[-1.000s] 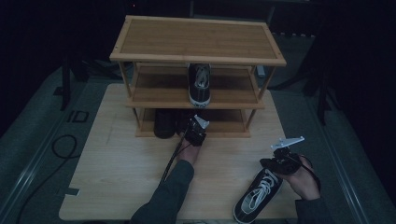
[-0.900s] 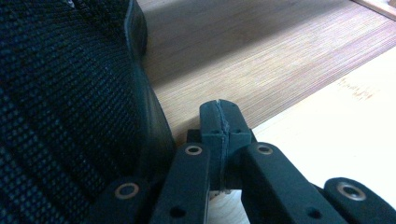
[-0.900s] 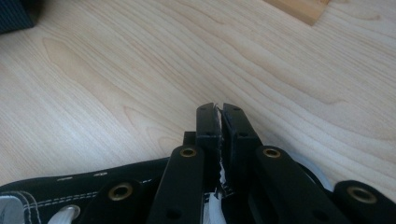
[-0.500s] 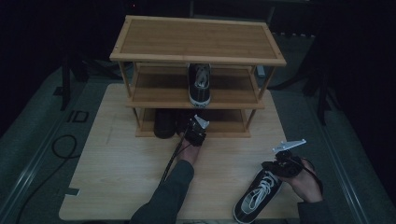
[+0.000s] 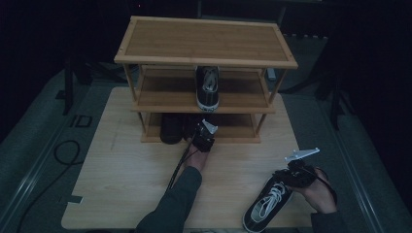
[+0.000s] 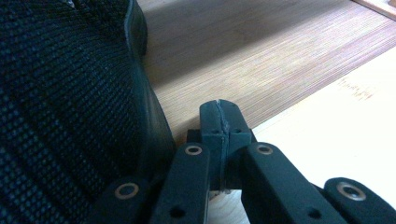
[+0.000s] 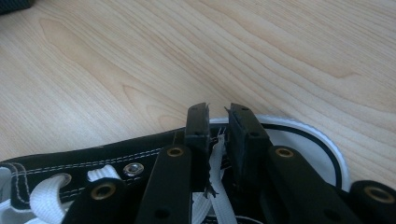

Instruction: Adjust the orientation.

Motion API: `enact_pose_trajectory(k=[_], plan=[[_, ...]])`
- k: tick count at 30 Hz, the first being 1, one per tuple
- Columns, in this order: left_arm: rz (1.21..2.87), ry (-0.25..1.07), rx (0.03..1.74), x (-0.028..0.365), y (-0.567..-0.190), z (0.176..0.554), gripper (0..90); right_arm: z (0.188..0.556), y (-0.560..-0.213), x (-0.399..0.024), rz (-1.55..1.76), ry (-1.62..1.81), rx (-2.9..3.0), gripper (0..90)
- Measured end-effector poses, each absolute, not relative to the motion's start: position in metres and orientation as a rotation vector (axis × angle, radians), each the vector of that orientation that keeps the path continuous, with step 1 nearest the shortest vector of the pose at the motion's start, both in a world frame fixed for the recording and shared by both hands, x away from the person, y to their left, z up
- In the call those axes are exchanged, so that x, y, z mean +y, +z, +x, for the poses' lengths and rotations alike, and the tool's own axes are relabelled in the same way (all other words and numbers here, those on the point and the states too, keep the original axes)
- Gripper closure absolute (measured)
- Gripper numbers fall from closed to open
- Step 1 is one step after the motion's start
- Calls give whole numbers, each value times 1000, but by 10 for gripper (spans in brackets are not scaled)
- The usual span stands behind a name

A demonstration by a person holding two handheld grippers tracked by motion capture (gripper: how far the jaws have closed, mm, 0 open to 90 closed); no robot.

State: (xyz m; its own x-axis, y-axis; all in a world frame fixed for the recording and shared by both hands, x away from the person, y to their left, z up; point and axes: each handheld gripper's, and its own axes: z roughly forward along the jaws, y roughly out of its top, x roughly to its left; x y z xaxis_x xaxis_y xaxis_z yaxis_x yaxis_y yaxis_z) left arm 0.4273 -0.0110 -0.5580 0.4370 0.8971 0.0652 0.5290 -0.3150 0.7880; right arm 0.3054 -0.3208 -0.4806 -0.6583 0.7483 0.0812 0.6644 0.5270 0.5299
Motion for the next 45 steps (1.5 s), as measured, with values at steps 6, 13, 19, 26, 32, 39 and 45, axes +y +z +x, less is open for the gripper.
enact_pose_trajectory(k=[6, 13, 19, 26, 32, 39, 45], plan=[[1984, 665, 1197, -11, -558, 427, 900, 306, -480, -320, 1217, 770, 2593, 877], [1985, 666, 1197, -11, -558, 427, 900, 306, -480, -321, 1234, 786, 2564, 890], [1985, 666, 1197, -11, -558, 427, 900, 309, -480, -319, 1248, 816, 2560, 894], [1985, 666, 1197, -11, -558, 427, 900, 315, -479, -312, 1235, 840, 2557, 896], [1985, 666, 1196, -11, -558, 427, 900, 323, -480, -300, 1226, 865, 2555, 896], [1985, 666, 1197, -11, -558, 427, 900, 332, -481, -285, 1183, 873, 2573, 897], [1985, 666, 1197, -11, -558, 427, 900, 341, -480, -272, 1162, 888, 2584, 897]])
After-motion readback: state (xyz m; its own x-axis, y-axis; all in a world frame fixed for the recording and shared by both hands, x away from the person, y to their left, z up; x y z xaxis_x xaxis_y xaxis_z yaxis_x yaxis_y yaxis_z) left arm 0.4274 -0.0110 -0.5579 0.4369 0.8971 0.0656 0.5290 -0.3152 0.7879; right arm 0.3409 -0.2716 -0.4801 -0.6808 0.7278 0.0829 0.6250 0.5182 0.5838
